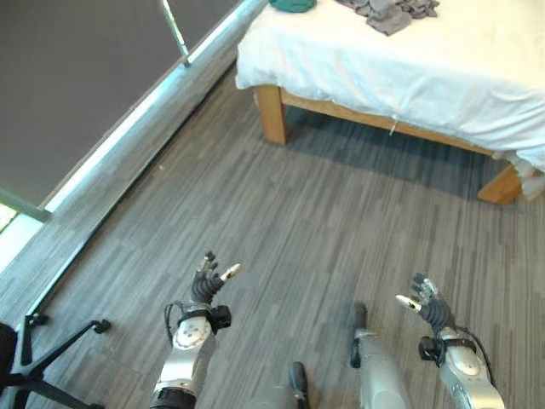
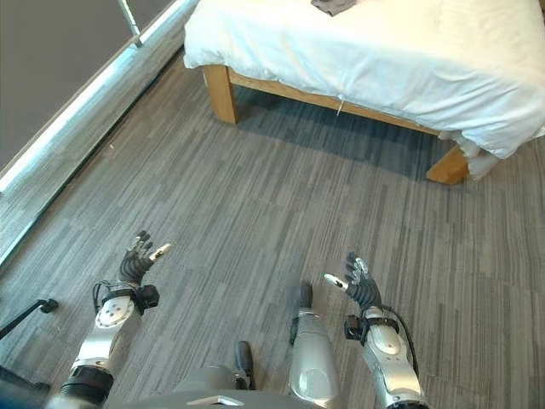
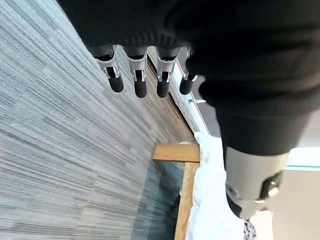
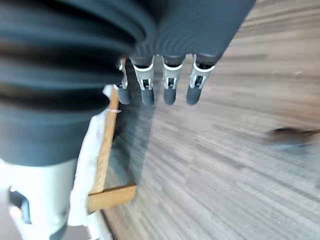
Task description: Pick up bed clothes into laundry basket.
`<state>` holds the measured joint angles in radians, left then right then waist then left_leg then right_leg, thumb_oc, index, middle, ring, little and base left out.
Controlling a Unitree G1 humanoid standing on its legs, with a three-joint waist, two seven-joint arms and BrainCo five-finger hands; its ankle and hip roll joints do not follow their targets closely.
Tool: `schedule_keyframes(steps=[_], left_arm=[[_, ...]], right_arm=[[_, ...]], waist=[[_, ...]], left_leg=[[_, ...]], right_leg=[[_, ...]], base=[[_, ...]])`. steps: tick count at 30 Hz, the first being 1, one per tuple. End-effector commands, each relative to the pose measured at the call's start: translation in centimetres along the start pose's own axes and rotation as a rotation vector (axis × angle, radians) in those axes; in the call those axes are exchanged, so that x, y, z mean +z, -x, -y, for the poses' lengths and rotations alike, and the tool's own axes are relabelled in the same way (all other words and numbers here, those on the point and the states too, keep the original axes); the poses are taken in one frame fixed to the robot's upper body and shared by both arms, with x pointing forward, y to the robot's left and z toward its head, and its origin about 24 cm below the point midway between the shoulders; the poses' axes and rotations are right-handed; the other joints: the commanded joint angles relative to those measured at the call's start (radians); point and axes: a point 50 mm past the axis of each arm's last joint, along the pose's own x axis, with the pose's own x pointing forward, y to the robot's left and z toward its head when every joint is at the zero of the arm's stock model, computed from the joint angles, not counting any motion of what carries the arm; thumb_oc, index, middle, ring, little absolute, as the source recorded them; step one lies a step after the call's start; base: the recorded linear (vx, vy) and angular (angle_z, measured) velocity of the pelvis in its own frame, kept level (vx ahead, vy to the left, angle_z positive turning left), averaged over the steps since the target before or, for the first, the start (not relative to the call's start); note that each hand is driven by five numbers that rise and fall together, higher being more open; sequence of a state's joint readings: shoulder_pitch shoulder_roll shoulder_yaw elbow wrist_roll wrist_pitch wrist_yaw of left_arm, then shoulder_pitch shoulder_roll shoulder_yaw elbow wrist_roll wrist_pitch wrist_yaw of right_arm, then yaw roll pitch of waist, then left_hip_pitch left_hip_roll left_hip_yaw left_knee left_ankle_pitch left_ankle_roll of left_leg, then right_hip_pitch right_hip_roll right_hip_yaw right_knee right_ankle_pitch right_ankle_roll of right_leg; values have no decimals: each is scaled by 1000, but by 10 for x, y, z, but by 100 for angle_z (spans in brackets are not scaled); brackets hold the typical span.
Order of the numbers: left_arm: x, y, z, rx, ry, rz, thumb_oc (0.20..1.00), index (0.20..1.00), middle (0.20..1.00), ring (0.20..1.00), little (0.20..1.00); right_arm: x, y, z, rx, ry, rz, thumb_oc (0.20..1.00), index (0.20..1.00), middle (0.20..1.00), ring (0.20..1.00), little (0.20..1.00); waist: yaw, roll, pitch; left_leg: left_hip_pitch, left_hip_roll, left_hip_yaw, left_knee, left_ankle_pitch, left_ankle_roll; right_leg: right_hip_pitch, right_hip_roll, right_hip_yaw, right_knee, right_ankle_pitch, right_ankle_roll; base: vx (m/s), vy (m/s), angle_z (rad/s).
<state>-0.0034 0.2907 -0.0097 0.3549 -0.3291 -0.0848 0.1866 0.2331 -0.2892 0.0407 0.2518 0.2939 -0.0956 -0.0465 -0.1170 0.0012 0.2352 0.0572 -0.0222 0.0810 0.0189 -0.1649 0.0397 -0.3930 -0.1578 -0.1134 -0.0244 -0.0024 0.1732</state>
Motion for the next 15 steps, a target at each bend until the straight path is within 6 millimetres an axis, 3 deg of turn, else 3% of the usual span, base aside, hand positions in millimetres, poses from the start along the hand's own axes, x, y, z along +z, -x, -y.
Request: schedule_keyframes(steps=[1, 3, 5, 7, 8, 9, 10, 11, 12, 15], left_arm=[[29, -6, 0, -46, -87, 148, 1000, 1000, 1000, 1000, 1000], [29, -2, 0, -54, -72, 152, 1000, 1000, 1000, 1000, 1000], [23, 1, 3, -72, -55, 131, 1000, 1000, 1000, 1000, 1000], [21, 3, 4, -66, 12, 118, 1000, 1000, 1000, 1000, 1000], [21, 3, 6, -81, 47, 115, 1000, 1000, 1000, 1000, 1000], [22, 3, 6, -82, 46, 116, 1000, 1000, 1000, 1000, 1000], [25, 2, 10, -92, 47, 124, 1000, 1000, 1000, 1000, 1000], [25, 1, 9, -81, 56, 126, 1000, 1000, 1000, 1000, 1000], [25, 1, 10, -84, 70, 125, 1000, 1000, 1000, 1000, 1000], [24, 2, 11, -98, 39, 130, 1000, 1000, 1000, 1000, 1000]], right_arm=[[25, -9, 8, -11, -8, 114, 1000, 1000, 1000, 1000, 1000], [27, -10, 6, 13, -8, 121, 1000, 1000, 1000, 1000, 1000], [35, -16, 7, 24, 18, 139, 1000, 1000, 1000, 1000, 1000], [47, -18, 9, 30, -1, 181, 1000, 1000, 1000, 1000, 1000], [51, -20, 10, 24, -23, 196, 1000, 1000, 1000, 1000, 1000], [51, -20, 10, 24, -24, 197, 1000, 1000, 1000, 1000, 1000], [59, -25, 11, 10, -34, 216, 1000, 1000, 1000, 1000, 1000], [60, -25, 12, 2, -22, 218, 1000, 1000, 1000, 1000, 1000], [67, -25, 16, -4, -4, 243, 1000, 1000, 1000, 1000, 1000], [74, -23, 21, -1, 28, 272, 1000, 1000, 1000, 1000, 1000]], waist=[[-54, 18, -59], [-46, 20, -77], [-41, 26, -81], [-11, -10, -70], [19, -39, -48], [18, -41, -49], [65, -64, -20], [83, -63, -17], [104, -62, -15], [132, -36, -39]], left_leg=[[324, 88, -112, -105, 18, -107], [307, 106, -110, 27, 87, -148], [231, 119, -102, 288, 291, -206], [84, 122, -65, 659, 437, -241], [-24, 115, -41, 807, 428, -228], [-31, 113, -42, 812, 428, -227], [-146, 135, 11, 859, 358, -180], [-192, 144, 27, 848, 337, -174], [-272, 153, 35, 762, 323, -170], [-316, 184, 26, 383, 327, -161]], right_leg=[[-37, 38, -98, 2, 246, 52], [17, 37, -141, 29, 253, 16], [77, 70, -148, 75, 214, -37], [187, 76, -146, 72, 145, -102], [245, 69, -133, 56, 118, -126], [241, 66, -134, 56, 120, -126], [341, 88, -103, 20, 73, -140], [387, 96, -90, 1, 55, -142], [427, 96, -78, -14, 36, -134], [518, 94, -54, -35, -26, -104]], base=[[568, -179, 47], [521, -224, 36], [553, -299, 35], [614, -444, -4], [398, -358, -34], [518, -377, -46], [548, -265, -50], [777, -312, -34], [621, -104, -34], [673, 40, -42]])
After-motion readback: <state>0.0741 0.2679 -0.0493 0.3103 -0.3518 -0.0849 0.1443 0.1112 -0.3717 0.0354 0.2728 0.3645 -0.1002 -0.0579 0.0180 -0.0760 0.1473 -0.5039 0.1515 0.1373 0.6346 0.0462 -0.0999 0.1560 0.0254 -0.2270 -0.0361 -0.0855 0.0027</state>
